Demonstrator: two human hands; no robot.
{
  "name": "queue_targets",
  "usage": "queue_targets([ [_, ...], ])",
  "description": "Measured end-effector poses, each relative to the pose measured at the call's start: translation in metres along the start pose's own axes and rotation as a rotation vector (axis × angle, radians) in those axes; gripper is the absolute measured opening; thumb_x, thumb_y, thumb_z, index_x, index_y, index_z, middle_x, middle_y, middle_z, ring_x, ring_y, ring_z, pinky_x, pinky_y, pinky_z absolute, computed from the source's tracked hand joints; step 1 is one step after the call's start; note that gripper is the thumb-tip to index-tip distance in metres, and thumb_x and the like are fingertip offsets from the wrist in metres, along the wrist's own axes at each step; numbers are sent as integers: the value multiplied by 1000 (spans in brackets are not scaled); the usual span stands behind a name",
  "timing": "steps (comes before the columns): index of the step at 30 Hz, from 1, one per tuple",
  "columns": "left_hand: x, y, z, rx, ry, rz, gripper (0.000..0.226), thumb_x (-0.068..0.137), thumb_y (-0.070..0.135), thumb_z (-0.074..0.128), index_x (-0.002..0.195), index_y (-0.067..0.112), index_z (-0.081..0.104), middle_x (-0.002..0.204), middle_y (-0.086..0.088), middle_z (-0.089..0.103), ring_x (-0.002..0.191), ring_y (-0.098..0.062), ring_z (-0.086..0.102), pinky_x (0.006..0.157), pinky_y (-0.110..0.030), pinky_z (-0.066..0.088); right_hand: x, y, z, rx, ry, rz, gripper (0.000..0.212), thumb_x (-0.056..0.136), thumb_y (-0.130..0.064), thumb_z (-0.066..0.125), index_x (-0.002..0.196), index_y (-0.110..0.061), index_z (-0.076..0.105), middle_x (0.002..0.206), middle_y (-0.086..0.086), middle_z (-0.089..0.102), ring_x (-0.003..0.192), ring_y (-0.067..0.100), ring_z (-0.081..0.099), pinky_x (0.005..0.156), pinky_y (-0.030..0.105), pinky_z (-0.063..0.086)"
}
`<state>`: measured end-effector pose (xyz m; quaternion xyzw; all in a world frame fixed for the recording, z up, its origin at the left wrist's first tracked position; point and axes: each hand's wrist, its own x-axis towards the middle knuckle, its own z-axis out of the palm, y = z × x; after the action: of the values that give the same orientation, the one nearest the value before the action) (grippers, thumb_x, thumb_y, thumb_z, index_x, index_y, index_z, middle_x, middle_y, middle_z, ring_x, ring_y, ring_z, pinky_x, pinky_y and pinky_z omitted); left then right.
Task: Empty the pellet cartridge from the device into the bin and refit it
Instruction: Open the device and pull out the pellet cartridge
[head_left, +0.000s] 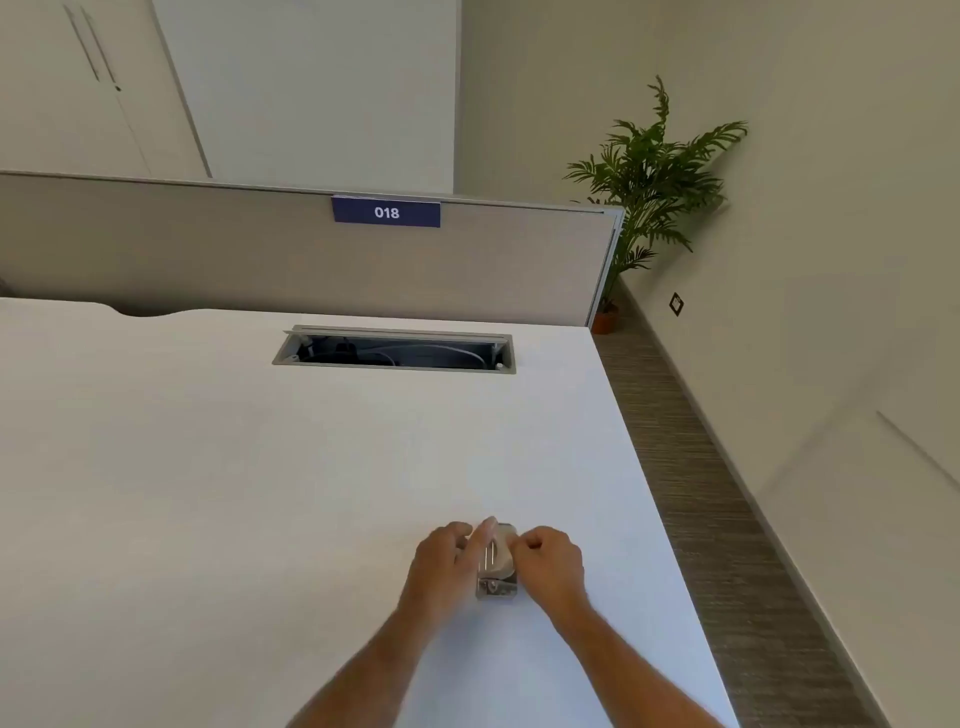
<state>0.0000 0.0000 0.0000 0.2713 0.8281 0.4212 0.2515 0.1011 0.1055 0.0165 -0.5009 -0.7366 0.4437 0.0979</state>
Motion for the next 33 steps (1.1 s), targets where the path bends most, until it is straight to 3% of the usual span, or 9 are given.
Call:
queue_targets([
  [4,-8,12,2,-207,35,-124,43,94,61,53,83,25,73,81,10,75,76,1,67,61,-9,45,-2,-4,1,138,-83,71,30,87,-18,63,59,-15,51,63,5,50,60,19,43,58,30,37],
  [9,-6,8,4,-404,60,-230,46,95,57,56,72,19,67,78,-4,76,85,-29,73,86,-47,59,-2,-4,0,234,-124,108,23,91,-13,67,69,-8,61,70,12,59,66,23,54,63,37,47],
  [11,-5,7,3,-495,62,-250,46,99,49,56,67,18,68,85,-17,77,92,-39,72,91,-55,57,-3,-7,-1,289,-136,116,22,92,-11,66,71,-5,65,72,15,62,69,26,59,67,43,54],
  [14,-6,10,3,-621,52,-284,44,102,42,53,74,19,78,94,-21,78,94,-42,73,88,-58,58,-9,-13,-5,402,-184,117,28,94,-9,66,67,-5,67,69,15,65,60,23,62,58,31,53],
  [17,-10,17,5,-758,28,-326,40,103,43,49,95,18,80,95,-18,79,83,-36,76,62,-50,64,-16,-23,-11,443,-222,99,25,95,-9,65,73,1,71,65,11,67,51,14,63,48,21,51],
  [19,-13,21,7,-810,14,-314,44,105,47,44,100,20,79,94,-18,78,78,-34,76,56,-41,61,-20,-28,-15,468,-229,89,24,95,-8,65,80,9,71,66,11,68,51,13,64,49,20,51],
  [26,-20,37,15,-845,40,-217,45,103,50,43,103,17,74,100,-20,76,82,-30,74,61,-40,63,-28,-30,-32,472,-229,30,21,91,-13,69,72,-10,77,61,0,71,51,8,60,47,21,43],
  [31,-24,48,18,-816,112,-217,30,101,48,50,100,27,71,98,-5,74,78,-18,71,63,-32,58,-24,-24,-33,649,-17,166,23,89,-31,75,90,-9,75,86,5,74,79,19,66,66,32,51],
  [33,-25,53,21,-786,118,-193,23,101,47,50,103,35,69,104,0,72,86,-17,70,69,-33,59,-23,-25,-34,769,-77,275,29,94,-35,68,99,-8,75,94,9,78,89,26,72,74,37,55],
])
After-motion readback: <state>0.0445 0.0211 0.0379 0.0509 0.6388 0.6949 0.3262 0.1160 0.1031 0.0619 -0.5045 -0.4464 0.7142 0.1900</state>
